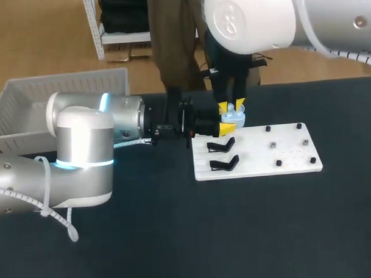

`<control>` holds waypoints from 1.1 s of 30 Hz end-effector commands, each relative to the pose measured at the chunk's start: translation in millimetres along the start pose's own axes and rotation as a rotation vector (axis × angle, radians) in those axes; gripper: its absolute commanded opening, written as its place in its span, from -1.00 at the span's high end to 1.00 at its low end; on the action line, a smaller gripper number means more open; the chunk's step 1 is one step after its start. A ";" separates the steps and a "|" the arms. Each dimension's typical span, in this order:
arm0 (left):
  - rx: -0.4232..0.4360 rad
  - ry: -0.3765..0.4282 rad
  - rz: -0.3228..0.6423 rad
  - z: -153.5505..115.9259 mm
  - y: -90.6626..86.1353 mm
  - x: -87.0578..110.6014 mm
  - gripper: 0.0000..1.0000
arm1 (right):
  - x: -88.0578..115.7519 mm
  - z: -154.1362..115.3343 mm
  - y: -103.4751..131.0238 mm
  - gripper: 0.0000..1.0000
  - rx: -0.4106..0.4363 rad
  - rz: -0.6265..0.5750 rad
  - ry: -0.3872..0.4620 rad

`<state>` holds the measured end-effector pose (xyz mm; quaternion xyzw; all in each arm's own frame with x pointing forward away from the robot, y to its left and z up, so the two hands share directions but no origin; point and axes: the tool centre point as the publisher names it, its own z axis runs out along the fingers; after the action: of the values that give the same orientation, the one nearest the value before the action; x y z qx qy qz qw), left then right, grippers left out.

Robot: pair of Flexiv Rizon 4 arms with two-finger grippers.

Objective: Pick up each earbud case from the left stands, insert the matching earbuds, close the lid, and place the case in the box.

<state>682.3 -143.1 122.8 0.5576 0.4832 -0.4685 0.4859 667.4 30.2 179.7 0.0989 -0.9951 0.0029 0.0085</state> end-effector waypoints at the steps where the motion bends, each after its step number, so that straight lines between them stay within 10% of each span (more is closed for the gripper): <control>1: -0.006 -0.004 0.004 0.3 -1.4 1.1 1.00 | 1.0 -1.8 1.4 1.00 0.002 -0.003 0.000; 33: -0.006 -0.004 0.004 0.3 -1.4 1.1 1.00 | 3.1 1.1 6.4 1.00 0.007 -0.010 0.006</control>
<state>682.3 -143.1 122.8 0.5576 0.4832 -0.4685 0.4859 663.4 34.4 178.3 0.1043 -0.9945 0.0051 0.0116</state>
